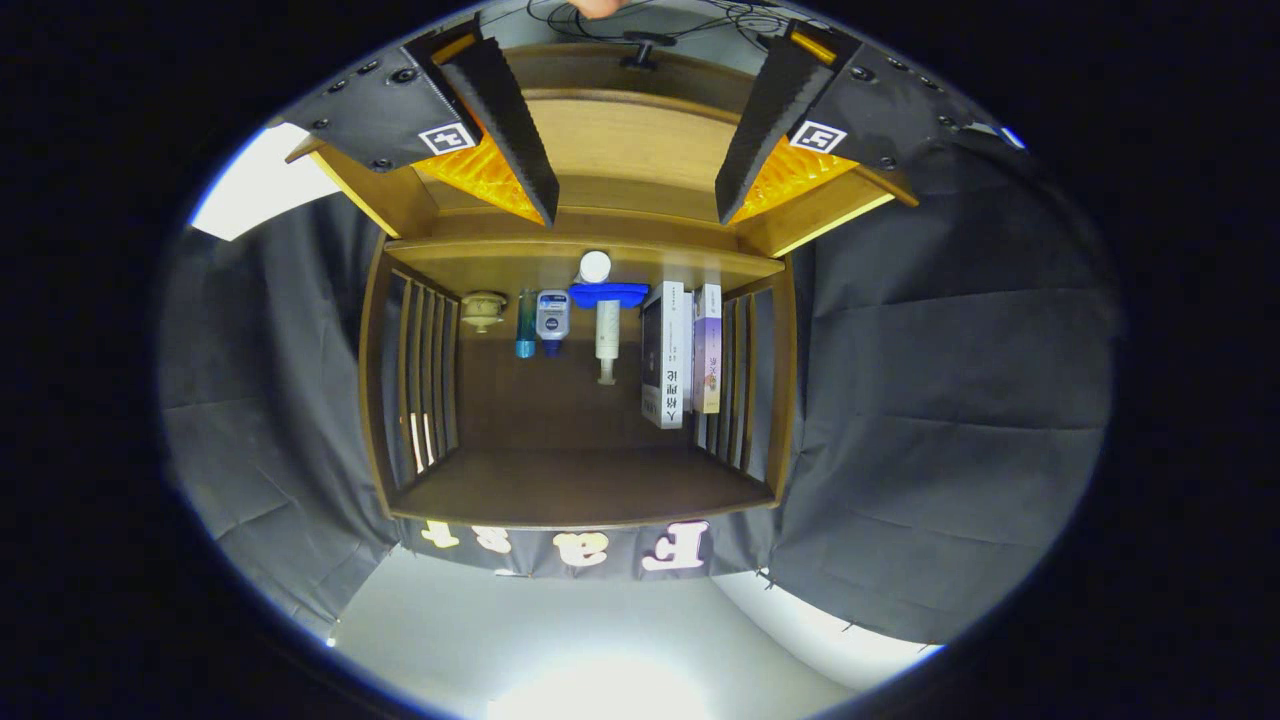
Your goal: Pull open the drawer, take out the items inside it, and place them on the countertop above the cabinet.
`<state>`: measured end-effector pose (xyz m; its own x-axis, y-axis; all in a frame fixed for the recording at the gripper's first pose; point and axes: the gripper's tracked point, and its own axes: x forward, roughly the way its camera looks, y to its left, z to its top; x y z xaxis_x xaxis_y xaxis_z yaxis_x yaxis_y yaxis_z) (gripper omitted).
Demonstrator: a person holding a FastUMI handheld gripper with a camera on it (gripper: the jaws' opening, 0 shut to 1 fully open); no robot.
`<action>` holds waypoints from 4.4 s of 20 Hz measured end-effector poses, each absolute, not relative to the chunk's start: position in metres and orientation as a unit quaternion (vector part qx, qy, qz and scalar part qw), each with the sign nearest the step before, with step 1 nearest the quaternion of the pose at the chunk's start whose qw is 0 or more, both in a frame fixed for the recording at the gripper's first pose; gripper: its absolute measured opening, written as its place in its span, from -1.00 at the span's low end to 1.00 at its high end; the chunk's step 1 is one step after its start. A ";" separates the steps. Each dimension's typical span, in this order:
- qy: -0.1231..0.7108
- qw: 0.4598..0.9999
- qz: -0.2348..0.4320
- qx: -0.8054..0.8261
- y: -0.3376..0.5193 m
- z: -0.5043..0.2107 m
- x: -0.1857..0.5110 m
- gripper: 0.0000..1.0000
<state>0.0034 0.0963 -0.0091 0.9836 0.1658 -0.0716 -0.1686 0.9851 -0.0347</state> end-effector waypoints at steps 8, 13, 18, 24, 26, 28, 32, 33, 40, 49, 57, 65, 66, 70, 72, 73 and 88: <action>0.063 0.995 0.071 -0.032 0.090 -0.075 -0.024 0.96; 0.100 0.992 0.068 -0.036 0.095 -0.123 -0.024 0.97; 0.102 0.992 0.056 -0.044 0.100 -0.146 -0.016 0.96; 0.095 0.994 0.017 -0.051 0.095 -0.146 -0.005 0.95; 0.096 0.994 0.005 -0.049 0.094 -0.146 -0.001 0.95; 0.095 0.994 0.005 -0.053 0.095 -0.146 0.006 0.96; 0.094 0.995 -0.003 -0.039 0.094 -0.143 0.019 1.00; 0.092 0.995 -0.005 -0.042 0.095 -0.143 0.024 1.00; 0.091 0.995 -0.010 -0.025 0.097 -0.137 0.080 1.00; 0.090 0.996 -0.025 -0.018 0.100 -0.137 0.159 1.00; 0.071 0.997 -0.027 -0.030 0.100 -0.139 0.198 1.00; 0.062 0.997 -0.026 -0.041 0.103 -0.140 0.219 0.96; 0.058 0.997 -0.022 -0.038 0.103 -0.138 0.220 0.95; 0.039 0.999 -0.012 -0.020 0.098 -0.111 0.200 1.00; 0.021 0.999 -0.008 -0.027 0.093 -0.087 0.180 1.00; 0.013 1.000 -0.007 -0.024 0.091 -0.075 0.169 1.00; -0.018 0.999 0.011 0.026 0.044 0.030 0.020 1.00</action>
<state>0.0202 0.0443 0.0296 0.9991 0.0202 0.0374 -0.0221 0.9984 0.0522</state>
